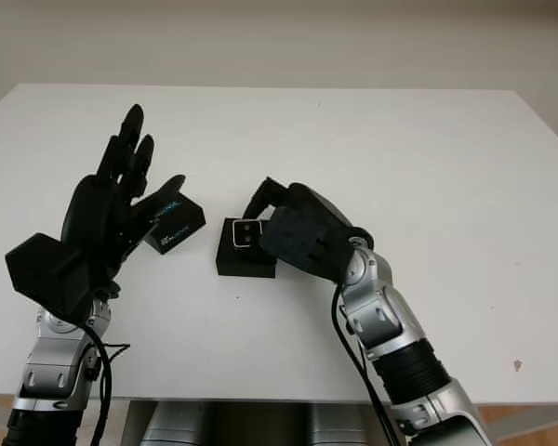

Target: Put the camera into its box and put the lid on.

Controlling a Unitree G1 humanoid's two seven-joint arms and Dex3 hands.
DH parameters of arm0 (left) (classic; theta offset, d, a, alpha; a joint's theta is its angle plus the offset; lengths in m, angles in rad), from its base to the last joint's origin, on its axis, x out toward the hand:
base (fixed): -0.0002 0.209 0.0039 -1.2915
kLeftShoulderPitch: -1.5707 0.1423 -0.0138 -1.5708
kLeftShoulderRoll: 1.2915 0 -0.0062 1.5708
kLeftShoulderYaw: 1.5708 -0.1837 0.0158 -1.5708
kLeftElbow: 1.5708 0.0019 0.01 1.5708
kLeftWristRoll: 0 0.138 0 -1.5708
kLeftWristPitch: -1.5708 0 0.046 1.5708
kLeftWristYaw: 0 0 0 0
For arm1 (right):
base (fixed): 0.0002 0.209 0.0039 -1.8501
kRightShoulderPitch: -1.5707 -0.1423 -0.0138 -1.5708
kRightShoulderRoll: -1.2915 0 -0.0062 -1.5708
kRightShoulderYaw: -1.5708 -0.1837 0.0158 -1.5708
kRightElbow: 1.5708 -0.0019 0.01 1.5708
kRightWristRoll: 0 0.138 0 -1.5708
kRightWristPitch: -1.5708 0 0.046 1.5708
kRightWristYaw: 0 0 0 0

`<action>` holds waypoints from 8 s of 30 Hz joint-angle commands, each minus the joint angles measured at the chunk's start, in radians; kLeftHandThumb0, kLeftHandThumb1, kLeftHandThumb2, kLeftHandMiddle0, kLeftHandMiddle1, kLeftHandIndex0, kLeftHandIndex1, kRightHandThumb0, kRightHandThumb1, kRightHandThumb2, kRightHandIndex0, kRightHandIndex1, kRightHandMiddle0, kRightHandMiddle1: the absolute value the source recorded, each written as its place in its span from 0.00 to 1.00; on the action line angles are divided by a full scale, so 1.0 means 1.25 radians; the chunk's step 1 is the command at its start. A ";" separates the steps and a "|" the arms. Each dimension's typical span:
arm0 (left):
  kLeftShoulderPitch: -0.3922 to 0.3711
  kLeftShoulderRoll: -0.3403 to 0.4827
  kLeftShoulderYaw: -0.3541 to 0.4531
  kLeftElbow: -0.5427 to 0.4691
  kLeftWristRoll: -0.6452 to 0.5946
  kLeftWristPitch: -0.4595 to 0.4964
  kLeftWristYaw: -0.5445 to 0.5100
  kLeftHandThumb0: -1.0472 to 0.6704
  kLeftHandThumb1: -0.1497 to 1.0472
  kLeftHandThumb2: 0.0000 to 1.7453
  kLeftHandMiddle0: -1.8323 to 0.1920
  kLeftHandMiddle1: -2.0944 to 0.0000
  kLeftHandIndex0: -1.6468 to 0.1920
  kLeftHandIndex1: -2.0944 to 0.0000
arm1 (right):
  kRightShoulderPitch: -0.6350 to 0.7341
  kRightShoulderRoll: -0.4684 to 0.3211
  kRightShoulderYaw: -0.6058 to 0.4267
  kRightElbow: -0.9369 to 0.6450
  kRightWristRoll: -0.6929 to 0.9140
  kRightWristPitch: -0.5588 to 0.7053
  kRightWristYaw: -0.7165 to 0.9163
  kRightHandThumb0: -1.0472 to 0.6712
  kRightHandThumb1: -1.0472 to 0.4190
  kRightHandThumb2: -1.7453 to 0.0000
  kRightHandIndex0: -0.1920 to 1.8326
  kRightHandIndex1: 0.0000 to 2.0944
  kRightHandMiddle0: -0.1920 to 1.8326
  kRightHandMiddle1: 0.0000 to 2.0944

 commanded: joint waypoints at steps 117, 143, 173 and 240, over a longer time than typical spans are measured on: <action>-0.018 0.161 0.037 0.000 0.130 0.042 -0.014 0.25 1.00 0.05 0.89 0.98 0.89 0.98 | -0.030 -0.053 -0.214 -0.081 0.191 -0.228 -0.034 0.24 0.04 0.96 0.14 0.02 0.08 0.21; -0.167 0.272 -0.160 0.203 0.393 0.143 -0.065 0.07 0.99 0.04 0.99 0.98 1.00 1.00 | -0.146 -0.082 -0.339 -0.010 0.326 -0.164 -0.093 0.22 0.00 0.95 0.16 0.03 0.01 0.43; -0.273 0.256 -0.224 0.485 0.431 0.055 0.061 0.12 0.95 0.03 0.91 0.96 0.95 0.97 | -0.116 -0.090 -0.320 -0.019 0.297 -0.164 -0.077 0.23 0.00 0.94 0.16 0.03 0.01 0.47; -0.207 0.256 -0.065 0.182 0.106 -0.062 -0.110 0.53 0.96 0.03 0.69 0.34 0.71 0.42 | -0.065 -0.085 -0.304 -0.076 0.256 -0.167 -0.108 0.22 0.00 0.84 0.18 0.04 0.04 0.36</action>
